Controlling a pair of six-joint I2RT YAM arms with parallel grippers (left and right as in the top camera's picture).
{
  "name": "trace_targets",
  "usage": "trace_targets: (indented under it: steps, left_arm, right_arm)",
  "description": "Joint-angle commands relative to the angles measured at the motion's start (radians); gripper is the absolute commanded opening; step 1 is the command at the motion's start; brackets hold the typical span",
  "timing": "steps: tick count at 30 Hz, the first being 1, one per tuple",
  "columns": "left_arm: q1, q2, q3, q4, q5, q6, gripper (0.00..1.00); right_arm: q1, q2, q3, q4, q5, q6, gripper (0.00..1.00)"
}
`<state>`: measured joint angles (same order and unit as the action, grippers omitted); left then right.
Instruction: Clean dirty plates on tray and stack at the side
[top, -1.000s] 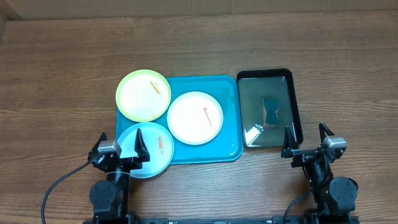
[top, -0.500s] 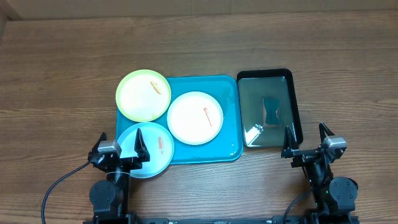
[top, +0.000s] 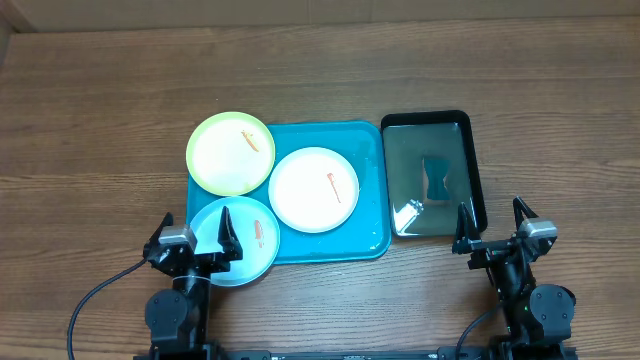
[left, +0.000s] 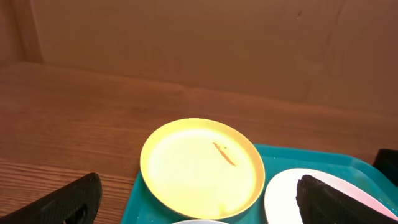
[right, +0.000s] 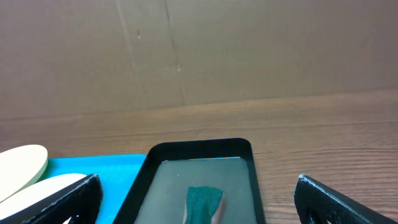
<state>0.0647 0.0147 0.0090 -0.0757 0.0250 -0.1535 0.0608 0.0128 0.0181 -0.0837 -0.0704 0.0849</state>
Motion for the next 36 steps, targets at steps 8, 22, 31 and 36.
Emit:
trace_targets:
  steps: [8, 22, 31, 36]
  left_arm:
    - [-0.006, -0.009, -0.004, -0.002, -0.006, 0.012, 1.0]
    - [-0.006, -0.009, -0.004, -0.002, -0.006, 0.012, 1.0]
    - [-0.006, -0.009, -0.004, -0.001, 0.001, 0.011, 1.0]
    - [-0.006, -0.009, -0.002, 0.009, 0.05, -0.071, 1.0]
  right_arm:
    - [0.006, -0.01, -0.01, 0.004, 0.009, -0.004, 1.0]
    - [0.006, -0.01, -0.01, 0.004, 0.009, -0.003, 1.0]
    - [0.006, -0.01, -0.01, 0.006, -0.01, -0.003, 1.0]
    - [0.006, -0.01, -0.01, 0.006, -0.01, -0.003, 1.0]
